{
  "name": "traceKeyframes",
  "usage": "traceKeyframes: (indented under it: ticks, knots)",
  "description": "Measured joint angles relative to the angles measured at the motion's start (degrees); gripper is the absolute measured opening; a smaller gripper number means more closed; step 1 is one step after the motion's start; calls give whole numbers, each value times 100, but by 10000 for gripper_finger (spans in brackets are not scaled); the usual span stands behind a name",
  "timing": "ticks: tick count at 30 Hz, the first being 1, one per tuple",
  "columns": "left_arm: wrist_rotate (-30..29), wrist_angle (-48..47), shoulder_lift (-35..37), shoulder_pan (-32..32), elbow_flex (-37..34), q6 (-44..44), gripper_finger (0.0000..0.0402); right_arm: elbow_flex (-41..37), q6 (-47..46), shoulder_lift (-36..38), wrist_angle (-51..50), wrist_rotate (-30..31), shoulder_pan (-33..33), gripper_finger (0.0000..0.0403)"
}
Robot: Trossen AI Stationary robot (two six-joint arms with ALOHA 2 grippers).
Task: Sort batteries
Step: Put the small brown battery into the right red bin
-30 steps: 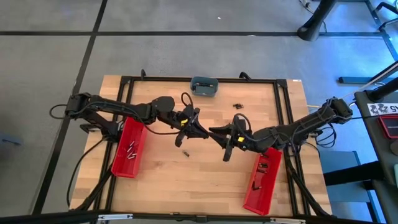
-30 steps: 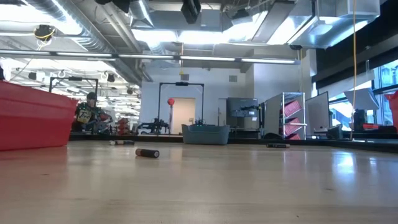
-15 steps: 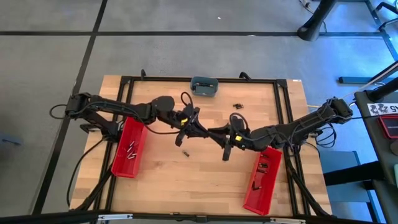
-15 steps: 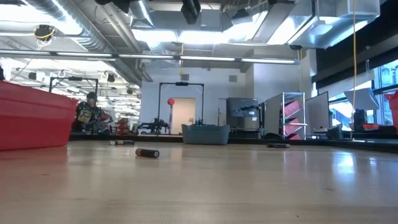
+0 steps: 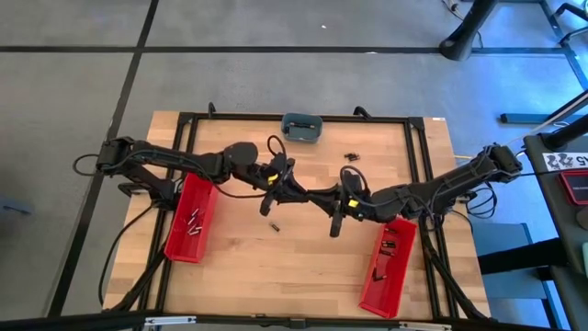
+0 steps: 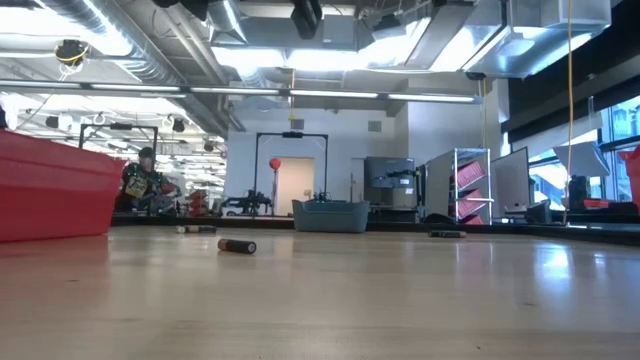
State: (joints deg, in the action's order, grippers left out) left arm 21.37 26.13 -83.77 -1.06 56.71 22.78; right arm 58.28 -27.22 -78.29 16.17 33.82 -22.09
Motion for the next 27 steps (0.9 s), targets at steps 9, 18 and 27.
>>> traceKeyframes:
  ticks: [9,18,27]
  knots:
    - [5,-1348,20,-15,9,-24,166,579,-781,788,-2476,-233,-44,21]
    - [-1,-2976,17,74,4,-132,180,1512,-3064,709,-7016,-2368,-1022,21]
    - [-436,-2967,14,129,4,-356,180,100,-4222,593,-7280,-2426,-2321,21]
